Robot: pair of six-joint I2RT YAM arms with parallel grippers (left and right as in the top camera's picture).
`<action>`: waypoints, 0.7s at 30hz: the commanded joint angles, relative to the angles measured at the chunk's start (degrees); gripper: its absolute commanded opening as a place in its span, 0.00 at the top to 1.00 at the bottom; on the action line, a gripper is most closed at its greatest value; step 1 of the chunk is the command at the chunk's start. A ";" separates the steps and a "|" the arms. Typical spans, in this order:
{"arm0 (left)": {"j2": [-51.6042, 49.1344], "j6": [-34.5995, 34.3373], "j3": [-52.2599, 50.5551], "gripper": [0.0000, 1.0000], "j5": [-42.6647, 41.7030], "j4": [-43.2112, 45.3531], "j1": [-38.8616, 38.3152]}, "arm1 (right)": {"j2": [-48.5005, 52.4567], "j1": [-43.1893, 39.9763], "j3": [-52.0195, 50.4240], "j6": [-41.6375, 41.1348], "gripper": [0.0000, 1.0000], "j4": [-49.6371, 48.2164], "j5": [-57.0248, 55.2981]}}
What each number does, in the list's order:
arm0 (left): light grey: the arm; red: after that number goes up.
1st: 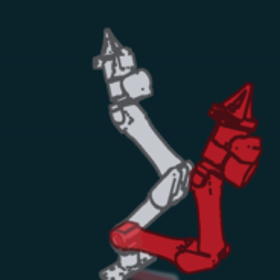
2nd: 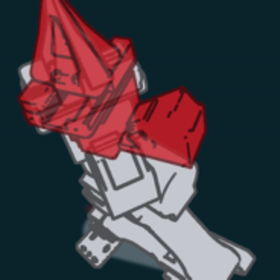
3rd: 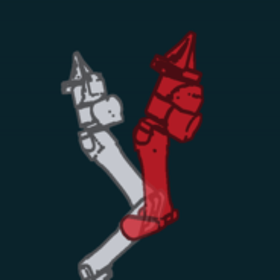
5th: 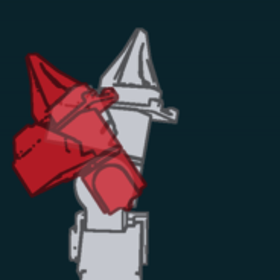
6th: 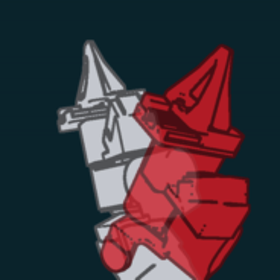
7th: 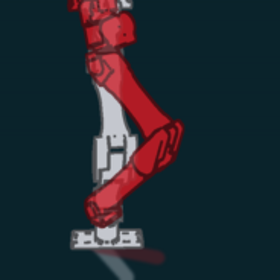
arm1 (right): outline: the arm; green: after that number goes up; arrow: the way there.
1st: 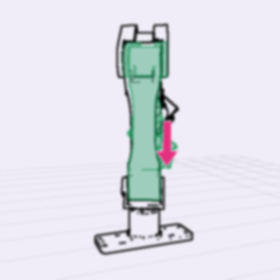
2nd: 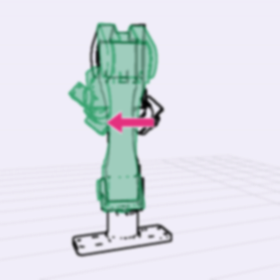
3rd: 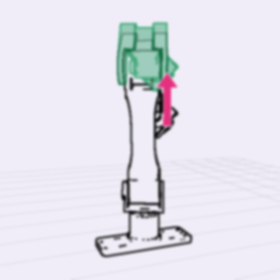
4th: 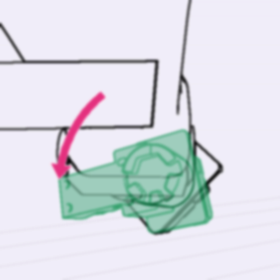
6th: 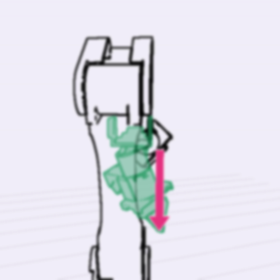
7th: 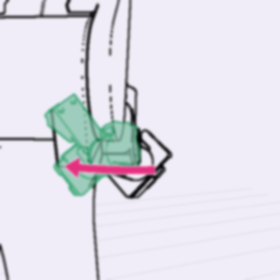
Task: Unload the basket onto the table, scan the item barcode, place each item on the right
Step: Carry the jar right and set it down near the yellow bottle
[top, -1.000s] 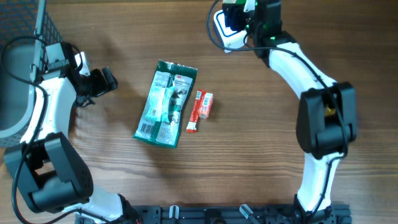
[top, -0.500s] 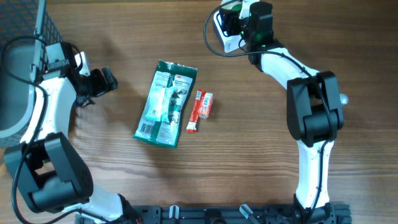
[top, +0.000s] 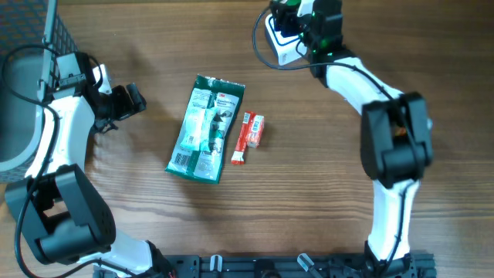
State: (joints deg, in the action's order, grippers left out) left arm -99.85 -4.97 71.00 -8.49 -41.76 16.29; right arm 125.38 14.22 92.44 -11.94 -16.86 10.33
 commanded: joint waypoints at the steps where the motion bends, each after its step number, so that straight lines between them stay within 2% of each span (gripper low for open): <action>1: -0.46 0.48 -0.57 0.00 -0.46 0.00 0.55 | -16.87 -0.74 0.92 4.72 0.94 10.75 -1.81; 7: -0.46 0.48 -0.57 0.00 -0.46 0.00 0.55 | -36.46 -3.54 0.92 4.46 0.90 50.71 -1.86; 9: -0.46 0.48 -0.57 0.00 -0.46 0.00 0.55 | -38.99 -5.88 0.92 4.44 0.96 61.99 -3.61; 12: -0.46 0.48 -0.57 0.00 -0.46 0.00 0.55 | -38.73 -9.62 0.57 4.46 0.96 77.13 -4.79; 15: -0.46 0.48 -0.57 0.00 -0.46 0.00 0.55 | -37.27 -11.58 -3.37 6.10 0.95 83.06 -4.83; 21: -0.46 0.48 -0.57 0.00 -0.46 0.00 0.55 | -35.21 -12.04 -22.16 5.95 0.92 75.97 -4.85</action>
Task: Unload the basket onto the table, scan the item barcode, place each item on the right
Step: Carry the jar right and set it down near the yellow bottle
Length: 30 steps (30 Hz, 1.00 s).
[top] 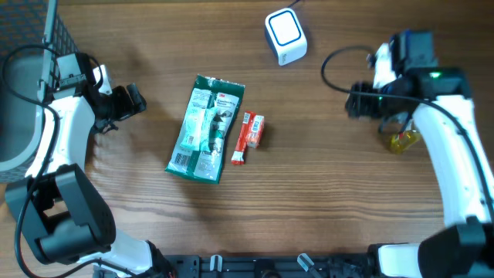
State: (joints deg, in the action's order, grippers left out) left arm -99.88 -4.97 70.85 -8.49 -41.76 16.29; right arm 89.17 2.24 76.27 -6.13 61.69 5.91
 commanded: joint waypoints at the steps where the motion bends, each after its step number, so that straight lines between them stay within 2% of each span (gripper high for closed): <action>1: -0.44 0.48 -0.42 0.00 -0.46 0.00 0.55 | 1.25 -0.07 -8.96 -0.04 0.92 -3.76 -0.46; 5: -0.44 0.48 -0.42 0.00 -0.46 0.00 0.55 | 1.38 -0.07 -15.74 -0.09 0.91 -4.28 -2.58; 7: -0.44 0.48 -0.42 0.00 -0.46 0.00 0.55 | 1.38 -0.07 -18.05 -0.20 0.80 -4.17 -3.63; 12: -0.44 0.48 -0.42 0.00 -0.46 0.00 0.55 | 1.38 -0.07 -23.61 -7.98 0.73 -9.49 -10.21; 15: -0.44 0.48 -0.42 0.00 -0.46 0.00 0.55 | 1.38 -0.07 -25.66 -7.93 0.58 -11.78 -10.21; 18: -0.44 0.48 -0.42 0.00 -0.46 0.00 0.55 | 1.38 -0.07 -26.05 -7.93 0.25 -12.37 -10.21; 21: -0.44 0.48 -0.42 0.00 -0.46 0.00 0.55 | 1.38 -0.07 -26.05 -7.96 0.05 -13.27 -10.10; 22: -0.44 0.48 -0.42 0.00 -0.46 0.00 0.55 | 1.38 -0.07 -26.05 -7.96 0.01 -13.60 -9.94; 24: -0.44 0.48 -0.42 0.00 -0.46 0.00 0.55 | 1.38 -0.07 -26.03 -7.93 0.01 -14.40 -9.97; 27: -0.44 0.48 -0.42 0.00 -0.46 0.00 0.55 | 1.36 -0.07 -23.37 -7.06 0.06 -13.99 -10.01; 30: -0.44 0.48 -0.42 0.00 -0.46 0.00 0.55 | 1.27 -0.07 -14.80 -6.05 0.07 -10.75 -9.90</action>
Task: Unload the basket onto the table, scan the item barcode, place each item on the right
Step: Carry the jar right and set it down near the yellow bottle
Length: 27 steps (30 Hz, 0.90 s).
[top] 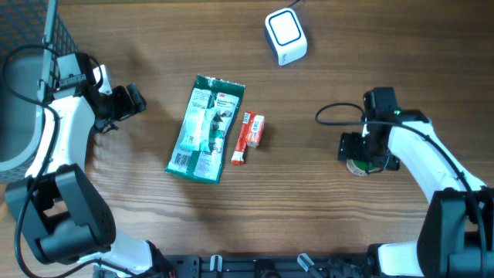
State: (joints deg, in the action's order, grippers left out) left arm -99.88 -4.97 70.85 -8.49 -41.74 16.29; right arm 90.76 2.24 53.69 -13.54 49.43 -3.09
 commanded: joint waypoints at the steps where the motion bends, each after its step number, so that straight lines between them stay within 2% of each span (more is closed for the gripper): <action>1: -0.44 0.48 -0.42 0.00 -0.46 -0.02 0.55 | -0.33 -0.07 10.40 1.44 0.07 2.25 -0.35; 4: -0.44 0.48 -0.42 0.00 -0.46 -0.02 0.55 | -0.33 -0.07 14.73 1.42 0.08 2.23 6.23; 5: -0.44 0.48 -0.42 0.00 -0.46 -0.02 0.55 | -0.33 -0.07 14.86 1.38 0.13 1.20 10.40; 6: -0.44 0.48 -0.42 0.00 -0.46 -0.02 0.55 | -0.31 -0.07 14.82 1.38 0.27 0.68 13.62; 8: -0.44 0.48 -0.42 0.00 -0.46 -0.02 0.55 | -0.22 0.07 14.34 0.85 0.61 0.28 17.73; 9: -0.44 0.48 -0.42 0.00 -0.46 -0.02 0.55 | -0.22 0.31 13.62 -1.62 0.86 0.31 18.03; 10: -0.44 0.48 -0.42 0.00 -0.46 -0.02 0.55 | -0.22 0.55 13.03 -3.10 0.94 0.26 17.99; 19: -0.44 0.48 -0.42 0.00 -0.46 -0.02 0.55 | -0.22 4.68 3.72 -7.72 0.96 -4.37 13.86; 27: -0.44 0.48 -0.42 0.00 -0.46 -0.02 0.55 | -0.22 4.68 1.86 -10.86 0.93 2.25 0.81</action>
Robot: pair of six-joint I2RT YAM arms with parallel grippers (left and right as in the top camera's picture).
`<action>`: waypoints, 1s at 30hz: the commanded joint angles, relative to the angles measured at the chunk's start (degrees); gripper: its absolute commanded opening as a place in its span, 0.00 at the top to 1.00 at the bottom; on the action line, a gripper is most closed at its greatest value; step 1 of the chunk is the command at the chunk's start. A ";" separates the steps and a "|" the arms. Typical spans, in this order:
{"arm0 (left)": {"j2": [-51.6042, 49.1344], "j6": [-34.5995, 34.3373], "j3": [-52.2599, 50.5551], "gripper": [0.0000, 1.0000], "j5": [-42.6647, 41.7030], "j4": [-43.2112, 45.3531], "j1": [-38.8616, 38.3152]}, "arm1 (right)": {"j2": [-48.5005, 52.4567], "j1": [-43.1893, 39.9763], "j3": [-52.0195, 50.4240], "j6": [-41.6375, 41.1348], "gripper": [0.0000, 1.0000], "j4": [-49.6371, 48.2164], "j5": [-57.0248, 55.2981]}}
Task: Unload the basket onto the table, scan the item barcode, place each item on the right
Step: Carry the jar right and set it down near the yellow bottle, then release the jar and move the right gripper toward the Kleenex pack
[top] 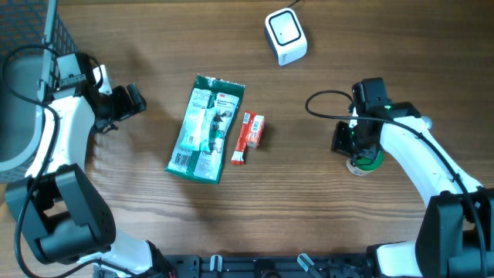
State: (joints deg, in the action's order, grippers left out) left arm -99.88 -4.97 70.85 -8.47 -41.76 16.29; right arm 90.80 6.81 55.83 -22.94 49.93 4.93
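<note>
The white scanner (285, 35) with a blue-edged face stands at the far middle of the table. A green pouch (204, 127) lies flat at the centre-left, its barcode label near its bottom end. A small red-and-white packet (248, 137) lies just to its right. My right gripper (351, 148) points down at the right, directly over a small round green-and-white item (366, 161) that shows partly beneath it. Its fingers are hidden, so a hold cannot be judged. My left gripper (130, 100) hovers at the left, away from everything.
A dark mesh basket (31, 31) fills the far left corner, with a grey bin (15, 116) along the left edge. The right arm's black cable (320, 108) loops over the table left of the right gripper.
My right gripper has shifted slightly left and toward the far side, still over the round green-and-white item, which now shows more at its near right side. Left arm, pouch, packet and scanner are unchanged.
My right gripper was first at the scanner at the far middle. Then it was out at the right, with a yellowish item on the table beside it. Later it was down over a round green-and-white item, where it stays now. The left arm never moved.
</note>
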 commanded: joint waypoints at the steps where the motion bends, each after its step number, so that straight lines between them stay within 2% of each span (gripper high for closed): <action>1: -0.44 0.48 -0.42 0.00 -0.48 0.00 0.55 | -0.26 0.11 -0.28 -1.49 0.92 2.80 -8.59; 9: -0.44 0.48 -0.42 0.00 -0.48 0.00 0.55 | -0.26 0.09 -0.28 -1.09 0.89 11.26 -22.86; 16: -0.44 0.48 -0.42 0.00 -0.48 0.00 0.55 | -0.26 0.09 -0.28 -1.53 0.89 12.31 -22.47; 18: -0.44 0.48 -0.42 0.00 -0.48 0.00 0.55 | -0.26 0.11 -0.17 -0.96 0.92 9.97 -12.26; 21: -0.44 0.48 -0.42 0.00 -0.48 0.00 0.55 | -0.28 0.11 -0.17 1.66 0.91 2.38 8.59; 24: -0.44 0.48 -0.42 0.00 -0.48 0.00 0.55 | -0.28 1.90 -0.20 -3.69 0.90 -6.88 23.67; 26: -0.44 0.48 -0.42 0.00 -0.48 0.00 0.55 | -0.26 6.03 -0.20 -8.81 0.87 -14.36 25.05; 28: -0.44 0.48 -0.42 0.00 -0.48 0.00 0.55 | -0.26 10.29 -0.20 -13.22 0.73 -20.70 24.96; 29: -0.44 0.48 -0.42 0.00 -0.48 0.00 0.55 | -0.26 13.22 -0.20 -17.62 0.38 -24.79 24.70; 30: -0.44 0.48 -0.42 0.00 -0.48 0.00 0.55 | -0.26 15.69 -0.20 -19.74 0.32 -28.00 23.54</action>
State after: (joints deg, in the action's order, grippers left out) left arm -99.88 -4.97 70.85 -8.49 -41.76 16.29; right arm 90.80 16.58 55.37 -32.82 27.46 25.08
